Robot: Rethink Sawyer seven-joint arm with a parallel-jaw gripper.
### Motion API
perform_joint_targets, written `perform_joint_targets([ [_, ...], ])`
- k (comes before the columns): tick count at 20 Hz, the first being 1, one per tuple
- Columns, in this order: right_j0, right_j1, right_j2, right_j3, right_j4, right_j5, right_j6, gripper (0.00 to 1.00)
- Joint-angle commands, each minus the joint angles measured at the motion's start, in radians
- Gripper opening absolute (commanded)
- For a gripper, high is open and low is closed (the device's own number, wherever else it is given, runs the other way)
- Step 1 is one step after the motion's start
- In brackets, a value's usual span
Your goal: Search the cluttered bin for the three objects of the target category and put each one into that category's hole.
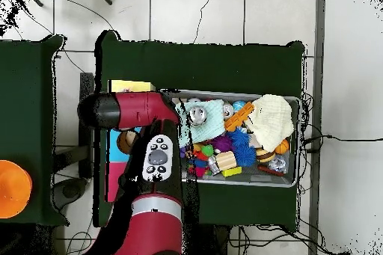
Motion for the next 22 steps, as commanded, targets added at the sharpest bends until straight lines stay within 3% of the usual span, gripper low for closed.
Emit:
perform_joint_targets([
  [1,-0.05,0.07,0.052,0.04,0.004,-0.027,0.171,0.0],
  [9,-0.045,0.109,0.042,0.012,0.0,-0.059,0.186,0.0],
  [22,-0.052,0.099,0.044,0.024,0.004,-0.065,0.186,0.0],
])
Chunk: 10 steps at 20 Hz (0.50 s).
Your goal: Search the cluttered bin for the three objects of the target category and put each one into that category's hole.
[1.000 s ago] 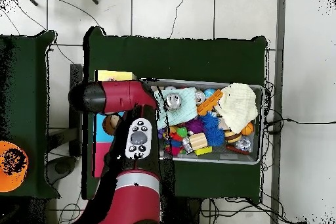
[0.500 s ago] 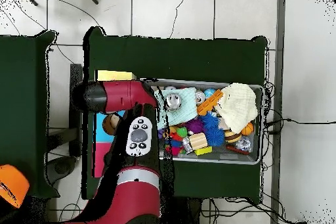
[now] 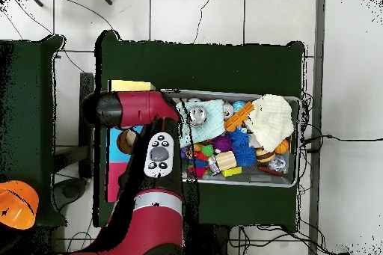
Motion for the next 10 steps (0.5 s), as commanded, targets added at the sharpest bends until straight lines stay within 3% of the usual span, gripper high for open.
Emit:
perform_joint_targets([
  [1,-0.052,0.062,0.051,0.07,0.0,-0.151,0.208,1.0],
  [4,-0.024,0.061,0.019,0.08,-0.003,-0.227,0.266,1.0],
  [6,0.043,0.083,-0.068,0.045,-0.031,-0.202,0.292,1.0],
  [7,0.059,0.087,-0.089,0.061,-0.021,-0.251,0.331,1.0],
  [10,0.045,0.08,-0.068,0.082,0.009,-0.246,0.314,1.0],
])
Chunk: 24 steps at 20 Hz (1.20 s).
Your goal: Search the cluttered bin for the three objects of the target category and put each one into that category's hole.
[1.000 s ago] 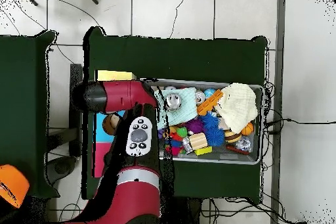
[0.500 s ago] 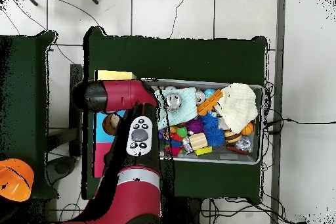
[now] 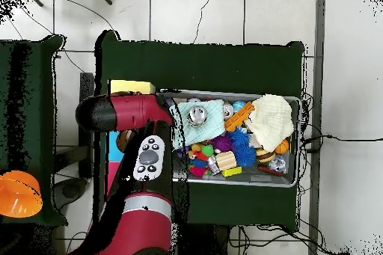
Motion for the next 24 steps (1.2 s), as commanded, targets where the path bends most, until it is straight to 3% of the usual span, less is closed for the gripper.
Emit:
perform_joint_targets([
  [1,-0.011,0.062,-0.016,0.082,0.012,-0.109,0.284,1.0],
  [9,-0.074,0.029,0.042,0.113,0.016,-0.047,0.211,1.0],
  [24,-0.099,0.027,0.067,0.11,0.008,-0.026,0.181,1.0],
])
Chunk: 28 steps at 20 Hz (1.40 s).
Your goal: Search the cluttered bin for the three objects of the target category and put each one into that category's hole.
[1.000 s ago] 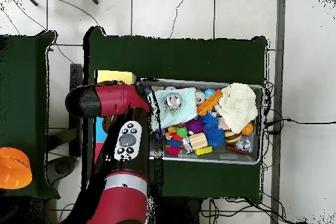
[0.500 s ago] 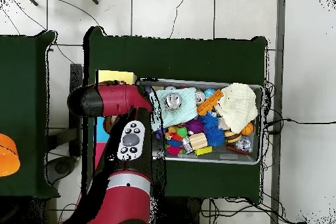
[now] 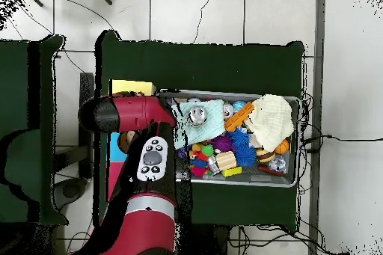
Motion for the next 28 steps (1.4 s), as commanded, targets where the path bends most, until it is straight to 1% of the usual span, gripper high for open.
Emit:
perform_joint_targets([
  [1,-0.08,0.032,0.05,0.09,0.0,-0.002,0.16,1.0],
  [9,-0.081,0.008,0.046,0.088,-0.003,0.049,0.15,1.0],
  [13,-0.086,0.003,0.05,0.094,-0.005,0.048,0.147,1.0],
  [19,-0.095,-0.008,0.054,0.091,-0.006,0.074,0.133,1.0],
  [24,-0.106,-0.024,0.062,0.108,-0.011,0.071,0.123,1.0],
  [26,-0.11,-0.056,0.065,0.134,-0.01,0.071,0.12,1.0],
  [28,-0.112,-0.114,0.065,0.169,-0.006,0.097,0.114,1.0],
])
